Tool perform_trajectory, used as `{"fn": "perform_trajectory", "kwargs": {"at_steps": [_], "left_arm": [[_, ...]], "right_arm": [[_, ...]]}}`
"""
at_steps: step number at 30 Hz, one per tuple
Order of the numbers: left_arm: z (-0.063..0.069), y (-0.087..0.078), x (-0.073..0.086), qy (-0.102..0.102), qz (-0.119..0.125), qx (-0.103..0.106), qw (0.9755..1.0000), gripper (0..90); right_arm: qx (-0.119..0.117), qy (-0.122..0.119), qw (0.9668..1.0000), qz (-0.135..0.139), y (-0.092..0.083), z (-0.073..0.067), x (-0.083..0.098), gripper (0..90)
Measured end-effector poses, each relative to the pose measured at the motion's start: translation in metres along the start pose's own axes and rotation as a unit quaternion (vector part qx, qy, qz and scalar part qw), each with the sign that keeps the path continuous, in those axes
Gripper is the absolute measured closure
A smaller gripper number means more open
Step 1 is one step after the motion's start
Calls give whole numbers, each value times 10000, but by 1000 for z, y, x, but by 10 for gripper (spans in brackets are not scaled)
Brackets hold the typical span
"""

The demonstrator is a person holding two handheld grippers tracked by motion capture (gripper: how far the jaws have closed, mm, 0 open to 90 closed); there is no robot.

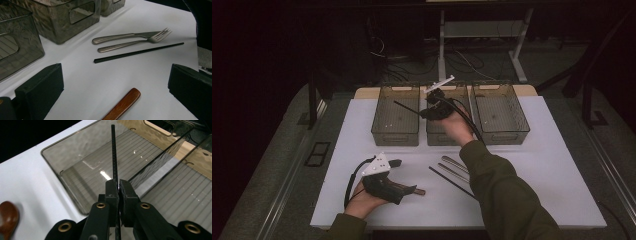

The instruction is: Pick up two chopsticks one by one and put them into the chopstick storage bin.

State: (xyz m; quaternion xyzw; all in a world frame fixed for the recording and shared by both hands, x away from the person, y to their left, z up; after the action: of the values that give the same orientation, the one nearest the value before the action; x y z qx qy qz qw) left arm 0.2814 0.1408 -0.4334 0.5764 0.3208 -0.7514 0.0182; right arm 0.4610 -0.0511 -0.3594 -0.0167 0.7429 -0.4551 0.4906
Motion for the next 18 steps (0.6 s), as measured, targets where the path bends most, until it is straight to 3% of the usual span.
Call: {"fn": "perform_trajectory", "kwargs": {"at_steps": [18], "left_arm": [[0, -1, -1, 12, 19, 20, 10000, 0]], "right_arm": [[95, 232, 9996, -145, 52, -9, -24, 850]]}}
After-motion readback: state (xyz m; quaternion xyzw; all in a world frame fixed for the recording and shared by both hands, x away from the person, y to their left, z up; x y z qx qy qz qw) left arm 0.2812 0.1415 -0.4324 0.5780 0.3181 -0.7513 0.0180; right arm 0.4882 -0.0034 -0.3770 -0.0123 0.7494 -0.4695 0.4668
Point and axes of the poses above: each handheld gripper's, and its own axes: y roughly forward along the jaws, x roughly out of its underside, z roughly to its right, the point moved 2 cm from there along y, roughly forward along the jaws, and after that the axes turned 1 degree about -y, right-handed, at the moved point
